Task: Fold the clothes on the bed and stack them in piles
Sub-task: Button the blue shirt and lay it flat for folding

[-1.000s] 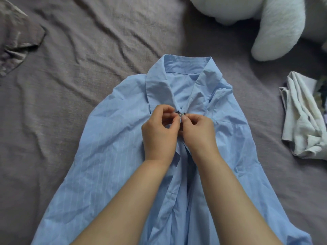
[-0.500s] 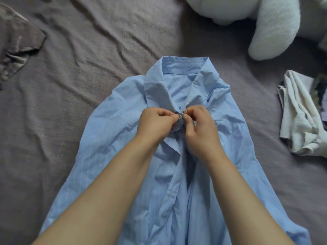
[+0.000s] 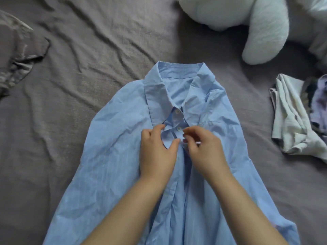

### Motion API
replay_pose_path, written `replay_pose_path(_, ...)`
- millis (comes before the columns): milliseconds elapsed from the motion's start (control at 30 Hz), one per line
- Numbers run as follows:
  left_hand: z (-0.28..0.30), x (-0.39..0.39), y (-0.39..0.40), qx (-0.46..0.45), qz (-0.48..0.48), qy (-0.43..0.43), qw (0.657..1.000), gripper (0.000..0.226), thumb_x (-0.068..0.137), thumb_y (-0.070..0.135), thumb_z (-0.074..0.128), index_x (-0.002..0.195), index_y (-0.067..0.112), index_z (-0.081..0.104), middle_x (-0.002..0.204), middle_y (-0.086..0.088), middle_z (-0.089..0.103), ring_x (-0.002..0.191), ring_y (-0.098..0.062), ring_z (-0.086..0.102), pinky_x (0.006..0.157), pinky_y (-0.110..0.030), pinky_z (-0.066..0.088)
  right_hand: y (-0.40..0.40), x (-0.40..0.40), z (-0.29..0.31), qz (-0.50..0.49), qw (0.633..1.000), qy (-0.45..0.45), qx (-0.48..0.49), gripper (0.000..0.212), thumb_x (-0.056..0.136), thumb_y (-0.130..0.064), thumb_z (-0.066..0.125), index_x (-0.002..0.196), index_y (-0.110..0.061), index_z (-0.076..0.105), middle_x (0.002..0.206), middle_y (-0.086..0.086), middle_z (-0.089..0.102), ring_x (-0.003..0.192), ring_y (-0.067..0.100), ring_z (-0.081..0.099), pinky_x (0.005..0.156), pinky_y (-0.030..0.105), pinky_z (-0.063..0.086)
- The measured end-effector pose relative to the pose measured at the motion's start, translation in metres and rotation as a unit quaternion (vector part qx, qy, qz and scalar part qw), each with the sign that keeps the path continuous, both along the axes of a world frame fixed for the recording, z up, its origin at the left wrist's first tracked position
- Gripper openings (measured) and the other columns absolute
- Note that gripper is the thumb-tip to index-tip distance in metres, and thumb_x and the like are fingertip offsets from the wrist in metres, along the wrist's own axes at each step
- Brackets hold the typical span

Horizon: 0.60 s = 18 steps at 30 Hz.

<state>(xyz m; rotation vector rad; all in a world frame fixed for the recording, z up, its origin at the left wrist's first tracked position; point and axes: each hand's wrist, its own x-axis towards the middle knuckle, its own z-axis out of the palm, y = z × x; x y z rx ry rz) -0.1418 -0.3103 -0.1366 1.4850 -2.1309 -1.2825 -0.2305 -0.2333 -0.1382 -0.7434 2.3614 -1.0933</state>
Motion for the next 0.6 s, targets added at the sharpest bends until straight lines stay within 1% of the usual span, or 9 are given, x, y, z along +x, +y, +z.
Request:
replay_pose_path(33, -0.003, -0.003, 0.002, -0.004, 0.011, 0.0, 1.0, 0.035, 0.081, 0.021, 0.073, 0.114, 0.017, 0.064, 0.106, -0.002, 0.051, 0.083, -0.019, 0.06, 0.082, -0.027, 0.047, -0.005, 0.002, -0.005, -0.015, 1.0, -0.017, 0.014, 0.017, 0.089, -0.004, 0.058, 0.099, -0.011, 0.07, 0.094, 0.002, 0.07, 0.089, 0.019, 0.066, 0.084, 0.025, 0.049)
replay_pose_path(67, -0.005, -0.005, 0.001, -0.01, 0.024, 0.002, 1.0, 0.026, 0.083, 0.02, 0.071, 0.109, 0.017, 0.066, 0.106, -0.003, 0.055, 0.086, -0.021, 0.061, 0.082, -0.032, 0.048, -0.011, 0.002, -0.009, -0.034, 0.999, -0.021, 0.027, 0.017, 0.09, -0.007, 0.059, 0.102, -0.011, 0.07, 0.098, 0.004, 0.07, 0.092, 0.02, 0.065, 0.086, 0.026, 0.048)
replay_pose_path(100, -0.007, -0.008, -0.001, -0.013, 0.036, -0.003, 0.999, 0.018, 0.086, 0.019, 0.067, 0.103, 0.017, 0.068, 0.104, -0.002, 0.059, 0.087, -0.021, 0.061, 0.081, -0.033, 0.048, -0.017, 0.001, -0.013, -0.05, 0.998, -0.017, 0.041, 0.017, 0.09, -0.012, 0.061, 0.103, -0.011, 0.071, 0.1, 0.006, 0.069, 0.094, 0.021, 0.064, 0.086, 0.025, 0.045)
replay_pose_path(167, -0.012, -0.009, -0.005, -0.026, 0.051, -0.026, 0.998, 0.012, 0.09, 0.02, 0.061, 0.099, 0.019, 0.069, 0.102, 0.001, 0.061, 0.089, -0.019, 0.061, 0.074, -0.03, 0.047, -0.027, -0.001, -0.019, -0.069, 0.994, -0.008, 0.08, 0.016, 0.089, -0.02, 0.063, 0.103, -0.015, 0.07, 0.101, 0.005, 0.065, 0.094, 0.021, 0.061, 0.082, 0.027, 0.043)
replay_pose_path(267, -0.017, -0.008, -0.005, -0.052, 0.044, -0.045, 0.997, 0.014, 0.09, 0.022, 0.06, 0.101, 0.02, 0.069, 0.1, 0.002, 0.063, 0.091, -0.019, 0.059, 0.072, -0.031, 0.046, -0.033, 0.0, -0.022, -0.101, 0.988, -0.025, 0.118, 0.008, 0.086, -0.024, 0.064, 0.093, -0.022, 0.068, 0.099, 0.0, 0.063, 0.093, 0.019, 0.058, 0.079, 0.032, 0.046)
replay_pose_path(333, -0.018, -0.007, -0.005, -0.035, 0.058, -0.005, 0.998, 0.012, 0.09, 0.022, 0.061, 0.097, 0.02, 0.071, 0.095, 0.003, 0.066, 0.089, -0.016, 0.06, 0.073, -0.03, 0.046, -0.034, 0.002, -0.019, -0.123, 0.987, -0.042, 0.098, 0.001, 0.085, -0.022, 0.065, 0.085, -0.023, 0.067, 0.096, -0.002, 0.065, 0.091, 0.016, 0.06, 0.08, 0.032, 0.047)
replay_pose_path(433, -0.008, -0.006, -0.003, 0.048, 0.109, 0.107, 0.987, 0.012, 0.089, 0.016, 0.063, 0.093, 0.024, 0.072, 0.084, 0.012, 0.069, 0.079, -0.004, 0.063, 0.072, -0.018, 0.048, -0.027, 0.005, -0.008, -0.144, 0.985, -0.093, 0.028, 0.007, 0.082, -0.017, 0.069, 0.078, -0.022, 0.067, 0.08, -0.008, 0.069, 0.08, 0.009, 0.063, 0.075, 0.023, 0.048)
replay_pose_path(533, 0.007, -0.006, 0.003, 0.086, 0.099, 0.158, 0.979, 0.021, 0.088, 0.009, 0.063, 0.092, 0.027, 0.071, 0.076, 0.018, 0.067, 0.072, 0.003, 0.061, 0.066, -0.008, 0.045, -0.019, 0.008, 0.01, -0.154, 0.979, -0.128, -0.034, 0.012, 0.08, -0.011, 0.07, 0.075, -0.022, 0.069, 0.071, -0.013, 0.068, 0.068, -0.002, 0.061, 0.065, 0.009, 0.044)
replay_pose_path(600, 0.016, -0.007, 0.005, 0.1, 0.087, 0.176, 0.975, 0.026, 0.087, 0.007, 0.061, 0.092, 0.032, 0.068, 0.059, 0.018, 0.059, 0.059, 0.002, 0.055, 0.061, -0.007, 0.042, -0.017, 0.009, 0.022, -0.154, 0.973, -0.153, -0.076, 0.014, 0.08, -0.008, 0.071, 0.076, -0.022, 0.07, 0.071, -0.01, 0.069, 0.068, -0.001, 0.063, 0.066, 0.01, 0.047)
